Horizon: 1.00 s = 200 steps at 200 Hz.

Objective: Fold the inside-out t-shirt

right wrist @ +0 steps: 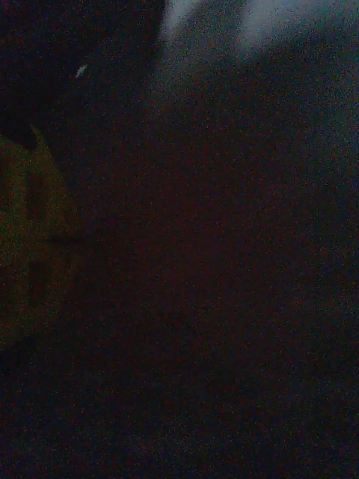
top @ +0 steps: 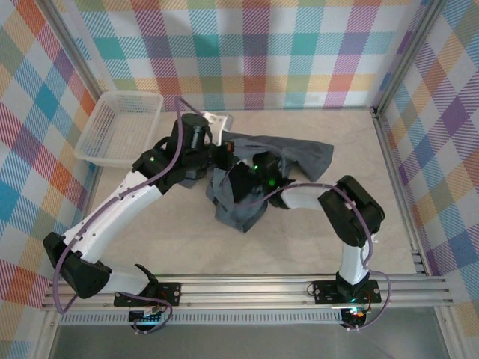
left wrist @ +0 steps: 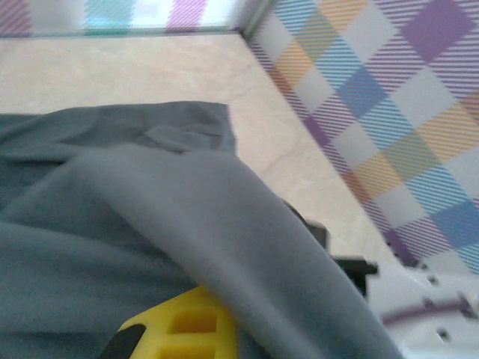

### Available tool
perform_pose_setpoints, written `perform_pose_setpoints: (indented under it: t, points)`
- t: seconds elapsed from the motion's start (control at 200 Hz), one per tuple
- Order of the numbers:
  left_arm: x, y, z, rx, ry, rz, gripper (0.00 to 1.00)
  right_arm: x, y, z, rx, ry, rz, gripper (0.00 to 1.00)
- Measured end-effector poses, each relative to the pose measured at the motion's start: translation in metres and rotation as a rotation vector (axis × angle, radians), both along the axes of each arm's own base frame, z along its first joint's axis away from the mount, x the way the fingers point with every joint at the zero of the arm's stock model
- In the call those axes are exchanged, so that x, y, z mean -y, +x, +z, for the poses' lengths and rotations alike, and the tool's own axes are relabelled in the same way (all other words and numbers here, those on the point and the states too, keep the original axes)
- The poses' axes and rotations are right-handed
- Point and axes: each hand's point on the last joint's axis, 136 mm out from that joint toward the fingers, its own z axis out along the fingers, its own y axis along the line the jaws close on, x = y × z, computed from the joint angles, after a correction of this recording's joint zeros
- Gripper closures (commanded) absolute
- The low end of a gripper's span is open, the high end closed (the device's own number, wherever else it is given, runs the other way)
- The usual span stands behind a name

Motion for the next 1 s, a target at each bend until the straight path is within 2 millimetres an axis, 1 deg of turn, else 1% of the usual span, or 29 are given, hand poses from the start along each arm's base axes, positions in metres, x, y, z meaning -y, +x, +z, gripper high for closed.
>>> perform_pose_setpoints:
  t: [0.025,0.055,0.095,0.185,0.255,0.395,0.47,0.545,0.59,0.655,0.71,0.775,0.795,0.845,0.885,0.95,1.0]
  points:
    - [0.005,-0.001,0.003,0.001,-0.006,-0.013,1.0,0.005,0.0,-0.001,-0.03,0.016,0.006,0.99]
    - [0.011,-0.003,0.007,0.003,-0.015,-0.025,1.0,0.006,-0.003,-0.003,-0.08,0.054,0.028,0.99]
    - [0.016,-0.003,0.011,0.002,-0.023,-0.034,1.0,0.001,-0.011,-0.004,-0.144,0.116,0.065,0.99]
    - [0.028,-0.001,0.021,0.0,-0.052,-0.057,1.0,-0.024,-0.032,-0.001,-0.284,0.319,0.152,0.98]
    - [0.037,0.003,0.033,-0.004,-0.083,-0.068,1.0,-0.043,-0.044,-0.001,-0.377,0.469,0.192,0.99]
    - [0.059,0.017,0.061,0.004,-0.145,-0.081,1.0,-0.083,-0.063,-0.024,-0.634,0.676,0.259,1.0]
    - [0.07,0.024,0.068,0.004,-0.163,-0.093,1.0,-0.096,-0.072,-0.023,-0.732,0.799,0.276,1.0]
    - [0.082,0.024,0.076,0.002,-0.181,-0.119,1.0,-0.104,-0.076,-0.015,-0.784,0.904,0.276,1.0]
    - [0.089,0.022,0.082,0.001,-0.196,-0.139,1.0,-0.109,-0.077,-0.012,-0.817,0.941,0.278,0.97]
    - [0.102,0.018,0.093,0.008,-0.22,-0.17,1.0,-0.12,-0.072,-0.008,-0.846,0.978,0.286,0.96]
    - [0.112,0.014,0.103,0.018,-0.239,-0.198,1.0,-0.128,-0.063,-0.011,-0.867,1.005,0.281,0.87]
    - [0.122,0.004,0.115,0.035,-0.257,-0.236,1.0,-0.131,-0.061,-0.027,-0.916,1.02,0.253,0.77]
    - [0.125,0.0,0.118,0.042,-0.26,-0.248,1.0,-0.131,-0.063,-0.034,-0.936,1.016,0.241,0.72]
    - [0.129,-0.011,0.122,0.055,-0.253,-0.278,1.0,-0.127,-0.066,-0.049,-0.987,1.015,0.193,0.56]
    - [0.133,-0.02,0.124,0.073,-0.242,-0.305,1.0,-0.123,-0.069,-0.058,-1.017,1.001,0.164,0.47]
    - [0.138,-0.036,0.124,0.11,-0.214,-0.35,1.0,-0.119,-0.073,-0.062,-1.06,0.98,0.117,0.34]
    - [0.141,-0.045,0.122,0.135,-0.187,-0.374,1.0,-0.116,-0.072,-0.058,-1.084,0.962,0.09,0.29]
